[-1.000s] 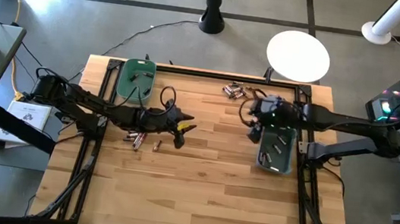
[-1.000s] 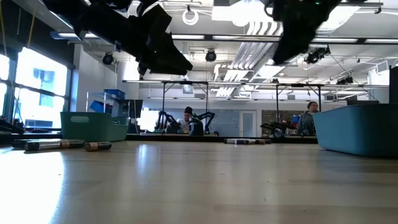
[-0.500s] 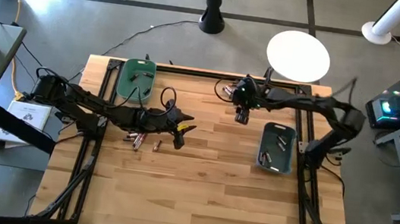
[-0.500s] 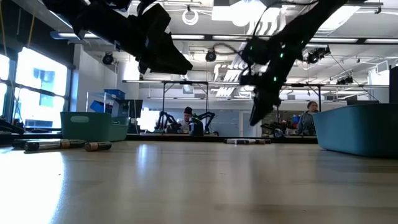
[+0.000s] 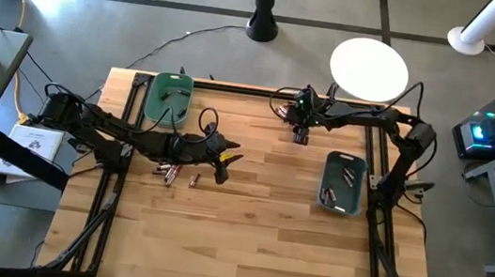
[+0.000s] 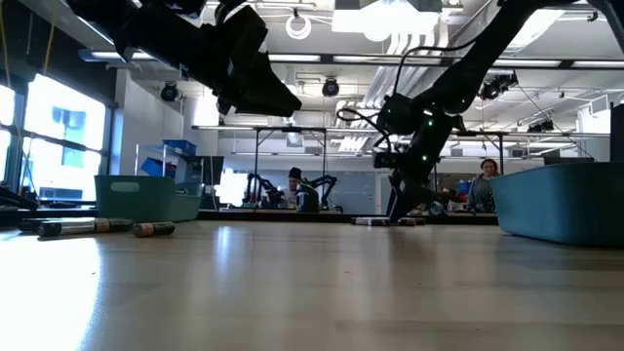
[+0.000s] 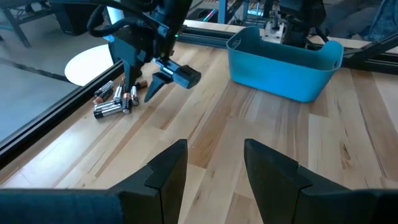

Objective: Sort batteries
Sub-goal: Put the silver battery into the blue bin

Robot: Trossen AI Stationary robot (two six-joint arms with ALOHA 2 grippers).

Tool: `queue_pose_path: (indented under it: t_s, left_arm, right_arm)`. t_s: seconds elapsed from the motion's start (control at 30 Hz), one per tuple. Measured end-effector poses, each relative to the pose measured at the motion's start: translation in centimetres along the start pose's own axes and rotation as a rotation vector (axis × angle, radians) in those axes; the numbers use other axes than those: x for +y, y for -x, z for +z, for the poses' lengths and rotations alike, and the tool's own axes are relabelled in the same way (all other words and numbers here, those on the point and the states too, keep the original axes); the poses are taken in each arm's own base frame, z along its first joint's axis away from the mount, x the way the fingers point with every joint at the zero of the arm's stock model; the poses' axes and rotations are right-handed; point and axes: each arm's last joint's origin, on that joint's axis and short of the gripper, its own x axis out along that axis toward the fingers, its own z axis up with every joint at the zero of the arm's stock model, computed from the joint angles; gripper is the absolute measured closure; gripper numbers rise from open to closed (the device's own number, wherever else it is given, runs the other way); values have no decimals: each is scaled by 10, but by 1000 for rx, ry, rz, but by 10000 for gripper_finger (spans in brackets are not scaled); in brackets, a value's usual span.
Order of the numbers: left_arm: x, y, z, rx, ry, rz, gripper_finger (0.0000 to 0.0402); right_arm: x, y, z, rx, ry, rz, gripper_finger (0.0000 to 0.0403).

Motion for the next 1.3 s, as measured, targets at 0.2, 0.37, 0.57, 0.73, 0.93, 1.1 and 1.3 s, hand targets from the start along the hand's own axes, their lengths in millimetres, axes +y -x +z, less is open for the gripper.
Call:
queue_pose_path:
  t_s: [0.2, 0.37, 0.57, 0.73, 0.93, 1.1, 1.3]
  left_arm:
    - [0, 0, 0, 0, 1, 0, 248]
    - [0, 0, 0, 0, 1, 0, 248]
    - [0, 0, 0, 0, 2, 0, 248]
    - [0, 0, 0, 0, 2, 0, 248]
    - [0, 0, 0, 0, 2, -1, 248]
    - [0, 0, 0, 0, 10, -1, 248]
    - [0, 0, 0, 1, 10, -2, 248]
  right_arm:
    - [-8, -8, -10, 1, -65, 31, 215]
    - [-5, -5, -12, 25, -93, 83, 215]
    - [12, -2, -10, 78, -106, 184, 229]
    - [26, -1, -5, 102, -138, 225, 275]
    - [40, 0, 4, 136, -243, 196, 346]
    - [56, 2, 13, 174, -237, 118, 381]
    - [92, 29, 31, 168, -266, 79, 381]
